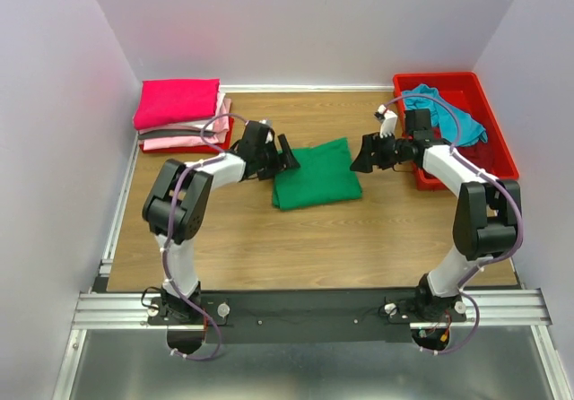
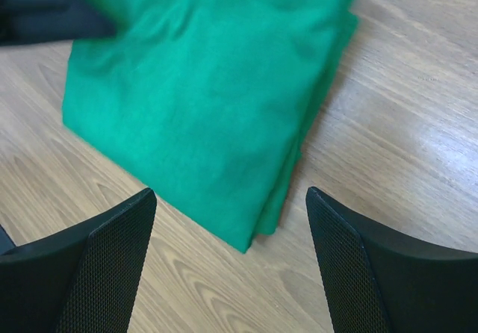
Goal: Fold and stack the t-shirts
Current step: Neatly place the folded tshirt to the corner
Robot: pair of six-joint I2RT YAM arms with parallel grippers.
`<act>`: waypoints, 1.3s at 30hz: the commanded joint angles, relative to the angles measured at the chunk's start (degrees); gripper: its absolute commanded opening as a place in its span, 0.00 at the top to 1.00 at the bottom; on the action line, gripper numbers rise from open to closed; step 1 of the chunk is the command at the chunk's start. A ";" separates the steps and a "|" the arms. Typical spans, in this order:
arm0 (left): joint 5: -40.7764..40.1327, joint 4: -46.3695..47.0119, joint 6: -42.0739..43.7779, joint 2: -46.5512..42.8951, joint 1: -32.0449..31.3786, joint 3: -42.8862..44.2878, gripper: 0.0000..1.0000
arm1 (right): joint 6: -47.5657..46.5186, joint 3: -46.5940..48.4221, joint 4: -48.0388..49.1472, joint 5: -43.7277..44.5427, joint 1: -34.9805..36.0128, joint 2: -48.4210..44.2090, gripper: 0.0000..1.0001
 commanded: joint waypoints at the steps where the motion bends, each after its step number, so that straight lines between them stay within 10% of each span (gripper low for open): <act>1: -2.80 -14.53 -0.43 10.45 -0.18 4.44 0.11 | -0.89 -0.83 -0.55 -3.79 -1.43 -2.02 0.12; 14: -3.41 -23.78 13.45 18.81 -1.67 14.99 0.38 | -0.54 -0.74 -0.63 -6.08 -2.92 -2.64 0.13; 37: 0.63 -20.28 24.45 21.63 -4.05 17.82 0.34 | 9.13 -0.31 -0.81 5.52 -3.36 12.39 0.45; 39: 2.73 -21.05 28.91 21.45 -3.35 19.11 0.15 | 9.47 0.04 -0.90 4.48 -3.36 13.52 0.50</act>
